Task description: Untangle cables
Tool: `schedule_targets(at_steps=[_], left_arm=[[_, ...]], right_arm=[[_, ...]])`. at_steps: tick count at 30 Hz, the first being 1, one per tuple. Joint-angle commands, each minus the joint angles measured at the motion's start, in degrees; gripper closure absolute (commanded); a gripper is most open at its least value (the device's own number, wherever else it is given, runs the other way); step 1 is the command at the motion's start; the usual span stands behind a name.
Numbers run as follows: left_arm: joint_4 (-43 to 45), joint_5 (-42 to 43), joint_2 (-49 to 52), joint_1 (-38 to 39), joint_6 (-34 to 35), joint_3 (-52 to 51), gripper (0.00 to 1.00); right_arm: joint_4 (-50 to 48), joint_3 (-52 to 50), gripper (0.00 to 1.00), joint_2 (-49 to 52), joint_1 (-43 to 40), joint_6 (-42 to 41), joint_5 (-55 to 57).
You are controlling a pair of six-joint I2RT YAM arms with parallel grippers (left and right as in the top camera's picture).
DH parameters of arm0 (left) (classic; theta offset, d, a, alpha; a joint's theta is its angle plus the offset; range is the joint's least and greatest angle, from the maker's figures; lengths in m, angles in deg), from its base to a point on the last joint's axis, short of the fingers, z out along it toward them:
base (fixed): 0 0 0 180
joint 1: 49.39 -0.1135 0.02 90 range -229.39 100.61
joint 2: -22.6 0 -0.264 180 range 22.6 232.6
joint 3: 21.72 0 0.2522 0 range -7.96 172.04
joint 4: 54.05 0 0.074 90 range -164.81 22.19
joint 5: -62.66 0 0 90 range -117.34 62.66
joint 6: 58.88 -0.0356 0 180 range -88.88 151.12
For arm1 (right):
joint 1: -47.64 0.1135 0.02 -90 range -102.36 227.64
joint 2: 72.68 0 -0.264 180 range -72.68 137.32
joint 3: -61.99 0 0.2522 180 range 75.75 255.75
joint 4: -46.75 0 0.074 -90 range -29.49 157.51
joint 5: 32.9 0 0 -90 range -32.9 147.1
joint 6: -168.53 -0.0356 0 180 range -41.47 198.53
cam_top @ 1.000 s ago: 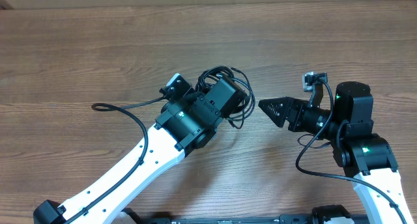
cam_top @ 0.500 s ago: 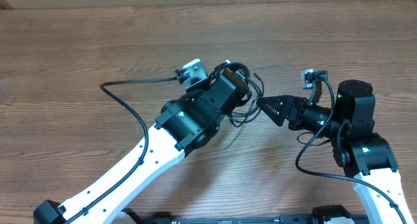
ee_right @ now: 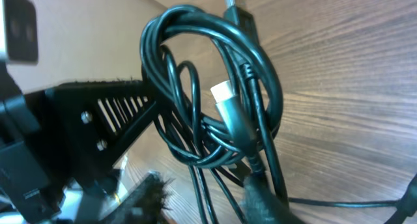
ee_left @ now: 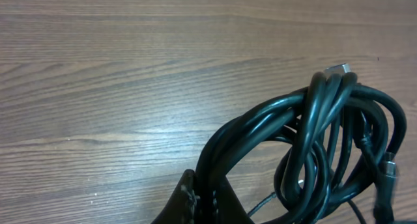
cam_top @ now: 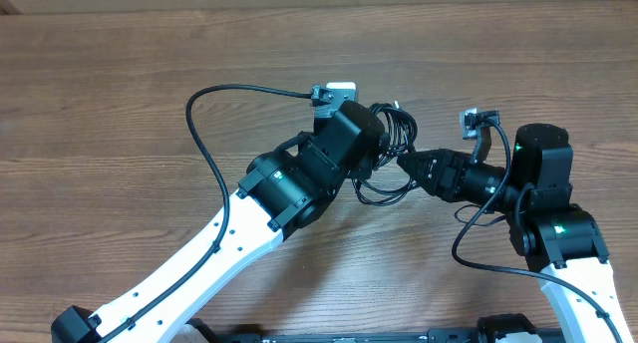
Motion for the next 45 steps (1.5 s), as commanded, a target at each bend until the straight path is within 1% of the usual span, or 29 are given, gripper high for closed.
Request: schedule_targets(at_steps=[1,5,8,12,14,16,18,21,24,29,30,31,32,35,37,42,45], left_arm=[[0.0,1.4,-1.3,0.1,-2.4,0.8,0.96],[-0.9,1.1,-1.3,0.1,-2.7,0.8,0.96],[-2.8,1.2,-1.3,0.1,-5.0,0.8,0.96],[-3.8,1.2,-1.3,0.1,-5.0,0.8,0.96],[-3.3,1.4,-1.3,0.1,-4.9,0.8,0.96],[-2.3,2.1,-1.3,0.1,-4.9,0.8,0.96],[-1.2,2.9,-1.3,0.1,-4.9,0.8,0.96],[-0.2,3.8,-1.3,0.1,-4.9,0.8,0.96],[0.4,4.9,-1.3,0.1,-4.7,0.8,0.96],[1.1,5.3,-1.3,0.1,-4.7,0.8,0.96],[1.2,5.3,-1.3,0.1,-4.6,0.8,0.96],[1.4,5.2,-1.3,0.1,-3.5,0.8,0.96],[1.7,5.2,-1.3,0.1,-2.1,0.8,0.96],[2.4,4.2,-1.3,0.1,2.6,0.8,0.96],[2.4,2.9,-1.3,0.1,4.6,0.8,0.96],[2.3,2.8,-1.3,0.1,4.8,0.8,0.96],[2.1,2.8,-1.2,0.1,4.8,0.8,0.96]], right_arm=[[0.4,1.3,0.52,-0.5,-0.2,4.7,0.2],[0.6,1.3,0.44,-0.5,-0.2,4.9,0.2],[1.3,1.3,0.4,-0.5,-0.2,7.6,0.7],[4.3,1.3,0.38,-0.5,-0.2,8.0,7.0],[6.0,1.3,0.35,-0.5,-0.2,8.0,10.2],[6.8,1.3,0.35,-0.5,-0.2,8.3,11.1],[6.8,1.3,0.42,-0.5,-0.1,8.2,11.0],[6.6,1.3,0.47,-0.5,-0.1,8.2,11.1],[6.4,1.3,0.55,-0.5,-0.1,8.2,11.0],[6.1,1.3,0.8,-0.5,-0.1,8.2,10.9],[6.1,1.3,0.87,-0.5,-0.1,8.2,10.8],[6.1,1.3,0.93,-0.5,-0.1,8.2,10.8],[6.2,1.3,0.96,-0.5,-0.1,8.2,10.8],[6.0,1.3,0.96,-0.5,-0.1,8.2,9.9],[5.8,1.3,0.96,-0.5,-0.1,8.0,9.3],[5.7,1.3,0.96,-0.5,-0.1,8.0,8.9],[4.4,1.3,0.96,-0.5,-0.1,8.0,5.7]])
